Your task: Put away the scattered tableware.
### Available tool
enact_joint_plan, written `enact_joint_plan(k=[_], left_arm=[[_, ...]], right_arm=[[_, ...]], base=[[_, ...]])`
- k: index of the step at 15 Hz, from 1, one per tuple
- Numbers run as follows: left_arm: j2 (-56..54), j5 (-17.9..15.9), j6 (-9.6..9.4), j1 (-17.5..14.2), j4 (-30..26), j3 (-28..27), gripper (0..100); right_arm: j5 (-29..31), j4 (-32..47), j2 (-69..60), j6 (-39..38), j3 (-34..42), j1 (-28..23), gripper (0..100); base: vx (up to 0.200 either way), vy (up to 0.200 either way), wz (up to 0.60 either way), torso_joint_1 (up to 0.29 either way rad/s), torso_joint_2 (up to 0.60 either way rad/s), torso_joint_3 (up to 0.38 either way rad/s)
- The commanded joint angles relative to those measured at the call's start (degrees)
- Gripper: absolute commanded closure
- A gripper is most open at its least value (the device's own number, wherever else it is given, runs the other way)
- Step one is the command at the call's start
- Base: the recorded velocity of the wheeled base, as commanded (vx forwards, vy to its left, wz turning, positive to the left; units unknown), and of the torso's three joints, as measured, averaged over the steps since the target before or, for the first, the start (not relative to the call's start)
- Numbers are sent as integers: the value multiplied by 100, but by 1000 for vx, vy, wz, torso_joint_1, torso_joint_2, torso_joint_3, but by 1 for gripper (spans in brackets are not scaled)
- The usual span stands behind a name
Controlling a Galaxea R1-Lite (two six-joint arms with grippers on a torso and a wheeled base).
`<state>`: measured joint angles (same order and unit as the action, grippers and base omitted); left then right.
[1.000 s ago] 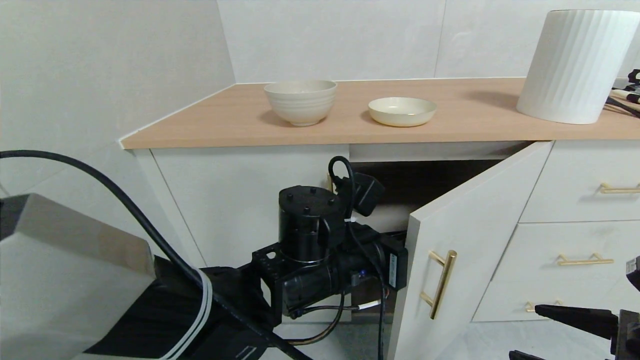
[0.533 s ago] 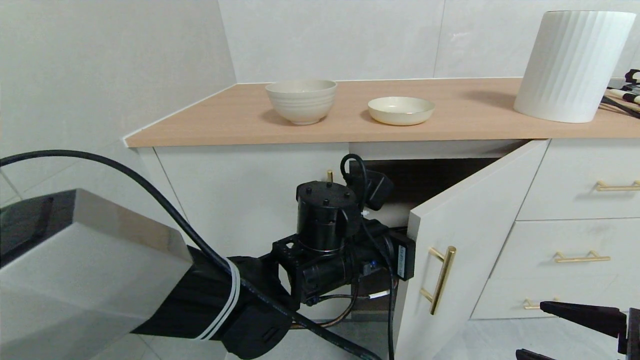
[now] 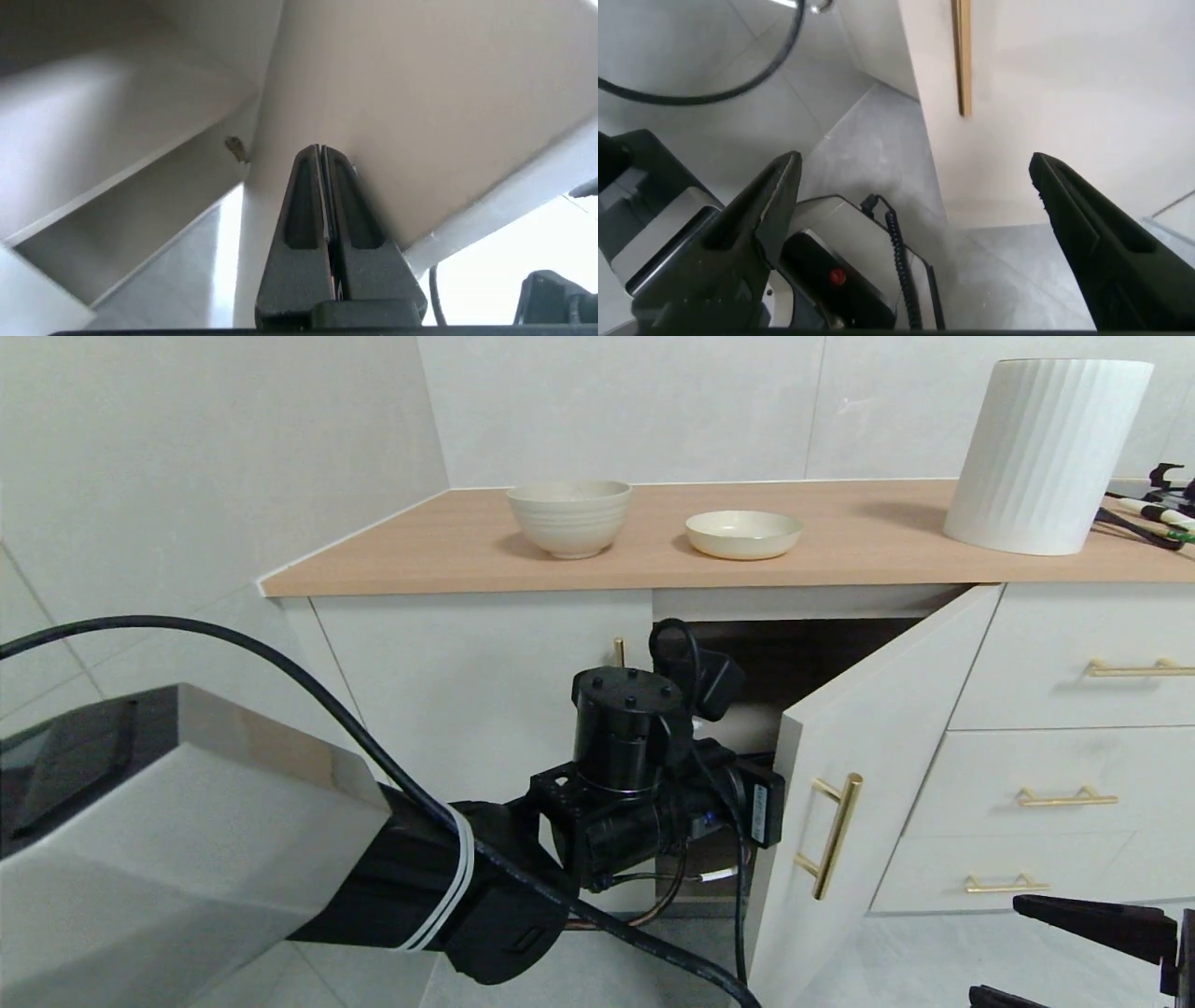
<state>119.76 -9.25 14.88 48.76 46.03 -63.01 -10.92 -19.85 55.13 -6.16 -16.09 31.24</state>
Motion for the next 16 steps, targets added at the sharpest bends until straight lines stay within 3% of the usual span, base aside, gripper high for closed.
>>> enact_joint_plan(k=[1,4,5,7,9,10,12,13,16], left_arm=[[109,-6,6,63,-6,-62,100],[135,38,6,327,-165,-290,100],[127,108,-3,740,-516,-598,100],[12,108,-21,1584,-560,-686,100],[-225,125,-3,1812,-534,-519,100],[-383,222,14,1689,-411,-255,100],[-708,345,32,907,11,263,100],[-963,336,23,344,152,615,100],[-1631,222,14,-877,275,1590,100]], right_arm=[[-6,7,-19,0,1,4,0],[-42,7,-81,18,10,4,0],[-217,-2,-230,71,18,101,0],[-859,16,-749,53,36,330,0],[-1210,113,-933,44,27,330,0],[-1254,130,-951,44,36,330,0],[-1263,130,-933,44,36,330,0],[-1263,130,-890,44,10,330,0],[-1131,95,95,18,-289,303,0]], base=[[0,0,0,0,0,0],[0,0,0,0,0,0],[0,0,0,0,0,0],[0,0,0,0,0,0],[0,0,0,0,0,0],[0,0,0,0,0,0],[0,0,0,0,0,0],[0,0,0,0,0,0],[0,0,0,0,0,0]])
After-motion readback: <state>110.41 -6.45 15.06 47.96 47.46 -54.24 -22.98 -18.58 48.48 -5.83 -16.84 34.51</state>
